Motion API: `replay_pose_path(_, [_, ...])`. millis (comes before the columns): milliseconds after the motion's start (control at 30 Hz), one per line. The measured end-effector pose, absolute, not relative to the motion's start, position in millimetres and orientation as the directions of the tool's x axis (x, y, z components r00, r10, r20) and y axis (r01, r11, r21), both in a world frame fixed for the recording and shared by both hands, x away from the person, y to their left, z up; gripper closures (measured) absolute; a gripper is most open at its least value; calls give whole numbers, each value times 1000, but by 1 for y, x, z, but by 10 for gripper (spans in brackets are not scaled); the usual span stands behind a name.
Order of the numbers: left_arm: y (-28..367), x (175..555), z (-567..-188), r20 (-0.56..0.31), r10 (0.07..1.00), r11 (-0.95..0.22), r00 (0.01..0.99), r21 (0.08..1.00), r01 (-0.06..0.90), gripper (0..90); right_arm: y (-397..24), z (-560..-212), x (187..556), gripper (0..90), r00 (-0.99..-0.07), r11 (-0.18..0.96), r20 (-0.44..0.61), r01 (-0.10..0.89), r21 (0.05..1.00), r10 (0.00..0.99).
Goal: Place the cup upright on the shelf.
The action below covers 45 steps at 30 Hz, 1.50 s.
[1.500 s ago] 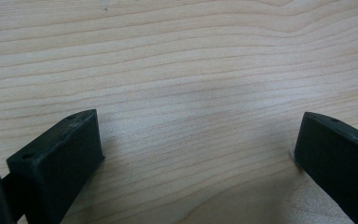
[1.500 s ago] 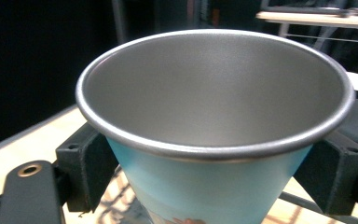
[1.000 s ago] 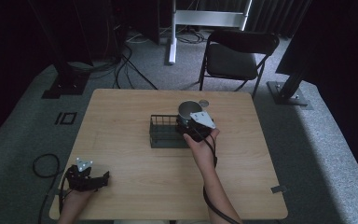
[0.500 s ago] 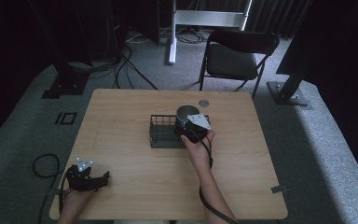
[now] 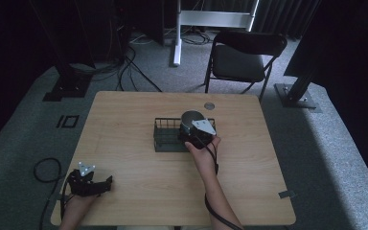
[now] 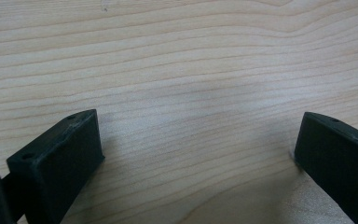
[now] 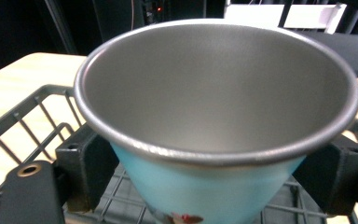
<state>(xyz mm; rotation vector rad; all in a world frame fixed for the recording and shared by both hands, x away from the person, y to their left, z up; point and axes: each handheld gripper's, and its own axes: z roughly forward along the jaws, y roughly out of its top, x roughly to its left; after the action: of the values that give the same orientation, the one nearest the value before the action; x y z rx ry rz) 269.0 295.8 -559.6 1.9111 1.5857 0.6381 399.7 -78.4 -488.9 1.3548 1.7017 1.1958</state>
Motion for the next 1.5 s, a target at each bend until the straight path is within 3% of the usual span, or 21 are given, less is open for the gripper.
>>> replay_pose_path(67, [296, 269, -560, 3, 983, -135, 183, 690, 711, 14, -78, -489, 399, 111, -286, 61, 51, 371, 926, 957])
replay_pose_path(800, [296, 269, -560, 3, 983, -135, 183, 691, 711, 14, -94, -484, 366, 111, -361, 86, 45, 337, 937, 931])
replay_pose_path(1500, [296, 269, -560, 5, 983, -136, 184, 690, 711, 14, -130, -502, 336, 111, -404, 139, 21, 362, 922, 914])
